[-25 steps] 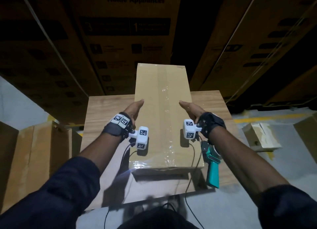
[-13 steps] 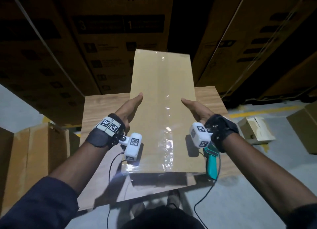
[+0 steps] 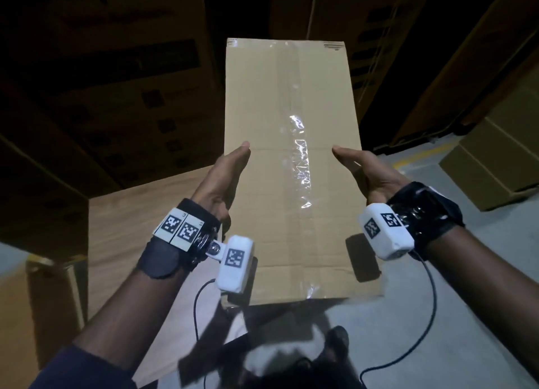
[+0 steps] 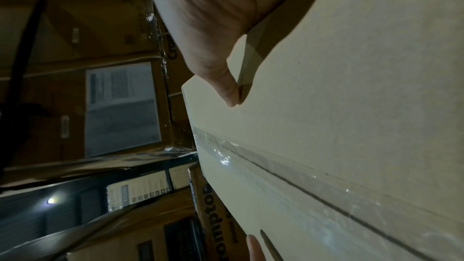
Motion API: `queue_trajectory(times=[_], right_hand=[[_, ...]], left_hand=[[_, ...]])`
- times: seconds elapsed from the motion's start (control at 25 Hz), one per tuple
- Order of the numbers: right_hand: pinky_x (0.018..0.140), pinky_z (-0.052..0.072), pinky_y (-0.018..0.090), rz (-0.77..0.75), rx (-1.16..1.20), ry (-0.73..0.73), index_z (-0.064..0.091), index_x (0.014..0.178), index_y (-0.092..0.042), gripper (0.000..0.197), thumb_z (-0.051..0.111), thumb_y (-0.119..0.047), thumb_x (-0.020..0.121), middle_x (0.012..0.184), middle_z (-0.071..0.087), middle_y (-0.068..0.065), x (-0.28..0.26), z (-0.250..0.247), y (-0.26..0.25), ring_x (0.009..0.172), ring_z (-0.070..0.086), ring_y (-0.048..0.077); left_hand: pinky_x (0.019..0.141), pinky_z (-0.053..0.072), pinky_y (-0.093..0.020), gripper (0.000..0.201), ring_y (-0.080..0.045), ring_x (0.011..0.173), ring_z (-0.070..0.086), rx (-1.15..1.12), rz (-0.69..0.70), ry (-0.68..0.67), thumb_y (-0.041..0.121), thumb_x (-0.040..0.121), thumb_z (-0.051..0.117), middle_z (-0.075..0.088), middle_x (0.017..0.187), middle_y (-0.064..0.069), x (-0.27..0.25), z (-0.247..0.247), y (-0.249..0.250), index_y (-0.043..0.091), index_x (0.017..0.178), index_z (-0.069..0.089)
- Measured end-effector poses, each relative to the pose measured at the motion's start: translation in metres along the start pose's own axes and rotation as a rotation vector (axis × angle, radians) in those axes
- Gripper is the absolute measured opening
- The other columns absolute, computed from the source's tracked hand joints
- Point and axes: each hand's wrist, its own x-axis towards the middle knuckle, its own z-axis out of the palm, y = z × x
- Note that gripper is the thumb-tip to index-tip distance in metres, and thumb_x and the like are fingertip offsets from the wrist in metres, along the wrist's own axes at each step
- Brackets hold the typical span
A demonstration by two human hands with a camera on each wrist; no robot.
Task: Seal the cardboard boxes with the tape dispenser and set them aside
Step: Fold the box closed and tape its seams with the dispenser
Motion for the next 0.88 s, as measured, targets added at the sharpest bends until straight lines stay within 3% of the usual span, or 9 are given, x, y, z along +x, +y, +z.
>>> queue_trajectory(times=[0.12,0.24,0.32,0.44,0.52,0.64,0.72,0.8,0.88], right_hand=[[0.089,0.037,0.009,-0.078,0.021,0.031,0.068,0.109,-0.017,0.014,0.062,-0.028,0.101,0.107,0.07,-0.016,-0.004,-0.057,-0.008,0.078,0.06,-0.015],[0.106,0.038,0.02,-0.067,0.026,0.02,0.072,0.1,-0.022,0.011,0.066,-0.031,0.099,0.103,0.075,-0.016,0.002,-0.15,-0.015,0.098,0.062,-0.005],[0.115,0.037,0.029,-0.05,0.051,0.022,0.075,0.103,-0.022,0.018,0.073,-0.037,0.092,0.114,0.075,-0.012,0.006,-0.221,-0.02,0.117,0.063,0.005],[0.109,0.045,0.036,-0.033,0.071,0.053,0.076,0.105,-0.02,0.021,0.071,-0.037,0.093,0.115,0.075,-0.005,0.008,-0.324,-0.035,0.113,0.066,0.014],[0.103,0.049,0.035,-0.005,0.079,0.095,0.075,0.107,-0.019,0.023,0.07,-0.037,0.094,0.109,0.077,-0.004,0.013,-0.379,-0.039,0.105,0.069,0.015],[0.118,0.036,0.041,-0.008,0.057,0.109,0.071,0.126,-0.02,0.058,0.082,-0.049,0.077,0.13,0.069,-0.005,0.038,-0.45,-0.045,0.13,0.057,0.016],[0.122,0.029,0.044,0.009,0.028,0.135,0.067,0.132,-0.023,0.076,0.086,-0.054,0.065,0.139,0.064,-0.006,0.067,-0.494,-0.046,0.138,0.05,0.016],[0.121,0.031,0.045,0.035,0.025,0.152,0.067,0.131,-0.021,0.073,0.086,-0.052,0.068,0.137,0.066,-0.004,0.099,-0.532,-0.054,0.136,0.052,0.018],[0.119,0.033,0.042,0.059,-0.009,0.17,0.067,0.128,-0.018,0.055,0.079,-0.046,0.083,0.131,0.068,-0.002,0.13,-0.565,-0.067,0.129,0.056,0.018]], left_hand=[[0.127,0.002,-0.039,0.054,0.005,0.142,0.037,-0.022,0.029,-0.018,0.05,0.098,0.061,0.049,0.154,0.015,-0.002,0.06,-0.002,0.028,0.147,0.053],[0.125,0.003,-0.041,0.051,0.016,0.118,0.043,-0.035,0.038,-0.025,0.046,0.099,0.062,0.055,0.148,0.017,0.002,0.154,-0.013,0.029,0.146,0.054],[0.118,0.014,-0.029,0.048,0.018,0.102,0.053,-0.043,0.063,-0.038,0.04,0.099,0.064,0.058,0.145,0.013,0.006,0.224,-0.024,0.024,0.144,0.056],[0.104,0.021,-0.022,0.047,0.02,0.084,0.058,-0.026,0.053,-0.081,0.037,0.097,0.067,0.062,0.139,0.012,0.028,0.326,-0.039,0.021,0.141,0.057],[0.101,0.021,-0.022,0.048,0.017,0.089,0.058,-0.011,0.026,-0.109,0.036,0.098,0.067,0.061,0.14,0.012,0.044,0.376,-0.051,0.019,0.141,0.057],[0.109,0.021,-0.023,0.046,0.007,0.106,0.057,0.012,-0.004,-0.146,0.035,0.097,0.067,0.061,0.136,0.013,0.085,0.445,-0.066,0.018,0.139,0.059],[0.108,0.024,-0.022,0.044,0.007,0.107,0.056,0.039,-0.015,-0.165,0.035,0.098,0.066,0.06,0.129,0.017,0.121,0.484,-0.081,0.018,0.138,0.059],[0.104,0.029,-0.017,0.042,0.005,0.11,0.057,0.027,-0.023,-0.157,0.032,0.098,0.067,0.061,0.125,0.018,0.158,0.523,-0.098,0.015,0.136,0.061],[0.102,0.043,-0.019,0.048,-0.005,0.115,0.065,-0.029,-0.016,-0.128,0.028,0.089,0.076,0.071,0.122,0.008,0.204,0.56,-0.117,0.013,0.133,0.065]])
